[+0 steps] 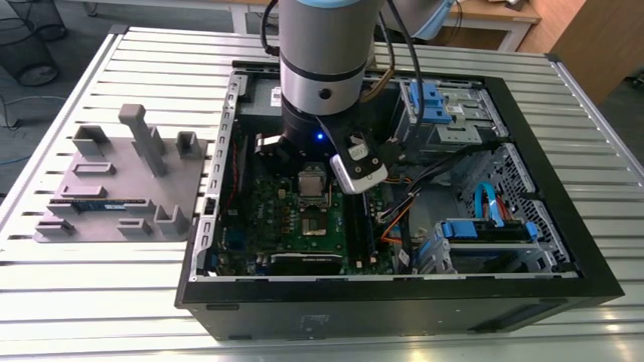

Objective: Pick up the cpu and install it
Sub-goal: 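Place the cpu into insertion slot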

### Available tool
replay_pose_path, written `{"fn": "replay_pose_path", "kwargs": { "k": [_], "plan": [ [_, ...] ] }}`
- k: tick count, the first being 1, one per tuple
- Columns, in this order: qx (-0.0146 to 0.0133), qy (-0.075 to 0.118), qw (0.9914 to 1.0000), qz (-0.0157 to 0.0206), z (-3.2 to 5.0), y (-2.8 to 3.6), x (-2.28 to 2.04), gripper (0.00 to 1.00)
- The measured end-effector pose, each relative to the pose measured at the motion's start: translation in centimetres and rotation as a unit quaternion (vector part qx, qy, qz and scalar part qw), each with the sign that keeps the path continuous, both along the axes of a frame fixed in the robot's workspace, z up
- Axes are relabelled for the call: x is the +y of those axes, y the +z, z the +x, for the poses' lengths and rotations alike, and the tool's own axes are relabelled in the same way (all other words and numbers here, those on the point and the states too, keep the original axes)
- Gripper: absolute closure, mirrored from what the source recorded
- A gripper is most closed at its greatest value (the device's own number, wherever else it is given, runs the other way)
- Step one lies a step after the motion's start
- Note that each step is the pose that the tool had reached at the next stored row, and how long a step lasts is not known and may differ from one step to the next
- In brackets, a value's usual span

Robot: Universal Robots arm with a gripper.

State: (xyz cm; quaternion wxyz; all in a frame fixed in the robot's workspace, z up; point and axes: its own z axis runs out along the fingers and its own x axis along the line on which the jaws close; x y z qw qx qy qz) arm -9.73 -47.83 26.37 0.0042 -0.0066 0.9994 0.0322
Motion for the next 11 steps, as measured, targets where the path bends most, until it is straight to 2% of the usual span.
{"fn": "replay_pose_path", "kwargs": {
  "k": [3, 11],
  "plan": [
    [-0.0001, 0.0, 1.0, -0.0004, 0.01, -0.1, 0.0, 0.53],
    [0.0, 0.0, 0.99998, -0.0067, 0.0, -0.9, -0.32, 0.53]
  ]
}}
